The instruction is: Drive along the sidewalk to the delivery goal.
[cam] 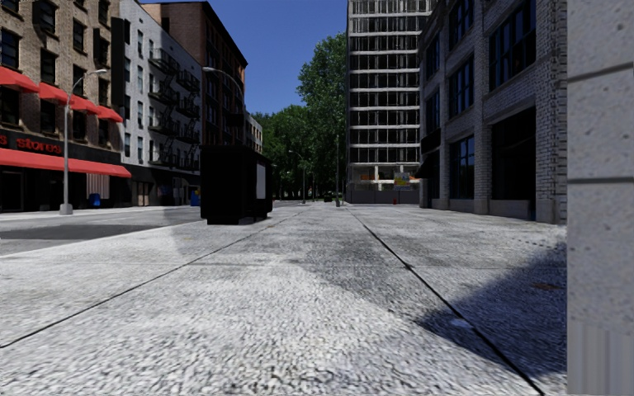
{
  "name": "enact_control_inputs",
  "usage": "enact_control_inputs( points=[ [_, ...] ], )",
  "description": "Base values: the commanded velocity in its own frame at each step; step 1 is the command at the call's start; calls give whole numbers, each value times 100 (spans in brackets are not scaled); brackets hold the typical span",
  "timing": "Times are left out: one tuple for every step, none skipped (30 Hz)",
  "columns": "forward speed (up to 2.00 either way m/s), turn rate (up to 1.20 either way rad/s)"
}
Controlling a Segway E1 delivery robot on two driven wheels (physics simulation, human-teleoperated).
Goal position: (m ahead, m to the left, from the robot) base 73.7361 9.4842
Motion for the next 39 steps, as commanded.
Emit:
enact_control_inputs(
  points=[
    [200, 0],
    [200, 0],
    [200, 0],
    [200, 0],
    [200, 0],
    [200, 0],
    [200, 0],
    [200, 0],
    [200, 0],
    [200, 0],
    [200, 0],
    [200, 0],
    [200, 0],
    [200, 0],
    [200, 0],
    [200, 0],
    [200, 0],
    [200, 0],
    [200, 0],
    [200, 0],
    [200, 0],
    [200, 0],
    [200, 0],
    [200, 0],
    [200, 0],
    [200, 0],
    [200, 0],
    [200, 0],
    [200, -1],
    [200, -9],
    [200, -17],
    [200, -17],
    [200, -18],
    [200, -19],
    [200, -19],
    [200, -19],
    [200, -16],
    [200, -3],
    [200, -3]
  ],
)
